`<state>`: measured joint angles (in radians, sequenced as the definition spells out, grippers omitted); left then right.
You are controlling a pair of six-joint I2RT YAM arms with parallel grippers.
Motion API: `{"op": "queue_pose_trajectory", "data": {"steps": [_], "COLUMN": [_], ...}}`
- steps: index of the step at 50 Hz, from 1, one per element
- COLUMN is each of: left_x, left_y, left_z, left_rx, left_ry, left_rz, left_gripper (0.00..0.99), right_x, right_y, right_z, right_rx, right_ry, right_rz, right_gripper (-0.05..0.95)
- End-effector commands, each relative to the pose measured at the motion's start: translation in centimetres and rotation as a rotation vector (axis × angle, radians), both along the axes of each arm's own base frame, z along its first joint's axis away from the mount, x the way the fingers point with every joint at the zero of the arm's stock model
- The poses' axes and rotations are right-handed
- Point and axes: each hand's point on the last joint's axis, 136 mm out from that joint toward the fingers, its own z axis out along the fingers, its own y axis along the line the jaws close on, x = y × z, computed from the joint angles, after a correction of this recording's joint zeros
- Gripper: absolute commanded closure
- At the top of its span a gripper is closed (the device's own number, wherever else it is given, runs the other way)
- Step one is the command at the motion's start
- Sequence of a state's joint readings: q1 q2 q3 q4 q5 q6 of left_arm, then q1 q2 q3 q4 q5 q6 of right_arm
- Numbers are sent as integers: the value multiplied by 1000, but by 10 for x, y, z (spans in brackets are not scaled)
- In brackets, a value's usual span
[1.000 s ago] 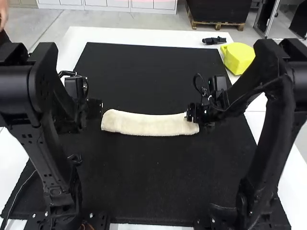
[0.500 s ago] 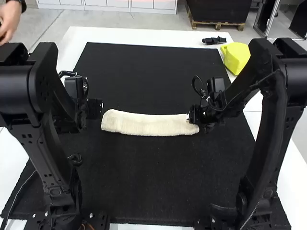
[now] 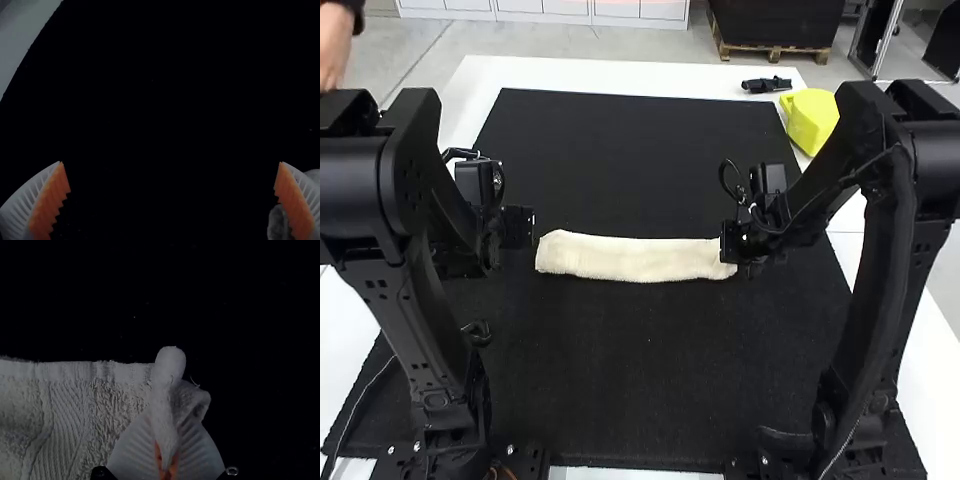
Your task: Fold the towel.
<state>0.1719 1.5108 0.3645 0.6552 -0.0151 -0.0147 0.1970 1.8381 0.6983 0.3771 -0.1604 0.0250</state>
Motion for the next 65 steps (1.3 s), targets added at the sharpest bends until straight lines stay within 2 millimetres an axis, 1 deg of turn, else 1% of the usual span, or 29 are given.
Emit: {"op": "queue_pose_trajectory", "data": {"steps": [1,6,13,17,28,36,40,47,52,57,60,65], "left_x": [8,9,8,8,8,8,8,8,8,8,8,8], "left_y": [6,5,5,5,5,5,5,5,4,4,4,4], "left_z": [20,22,22,21,21,22,21,21,21,21,22,23], "left_rx": [22,20,20,20,20,20,20,19,18,18,19,20], "left_ry": [-54,-57,-59,-57,-56,-59,-57,-57,-58,-58,-61,-62], "left_rz": [9,8,8,8,8,8,8,10,8,6,6,6], "left_gripper": [39,39,39,39,39,39,39,39,39,39,39,39], "right_x": [1,7,19,21,24,32,34,38,43,50,52,53], "right_y": [-13,-18,-24,-27,-31,-53,-61,-68,-72,-82,-89,-94], "right_z": [-6,0,20,24,28,34,36,45,58,72,73,74], "right_rx": [-50,-52,-57,-80,-88,-117,-124,-128,-128,-137,-147,-166], "right_ry": [-4,-37,-138,-168,-181,-213,-222,-247,-281,-307,-300,-305], "right_rz": [-25,-43,-66,-71,-82,-123,-136,-149,-160,-180,-188,-195], "right_gripper": [915,915,915,915,915,915,915,915,915,916,915,916]}}
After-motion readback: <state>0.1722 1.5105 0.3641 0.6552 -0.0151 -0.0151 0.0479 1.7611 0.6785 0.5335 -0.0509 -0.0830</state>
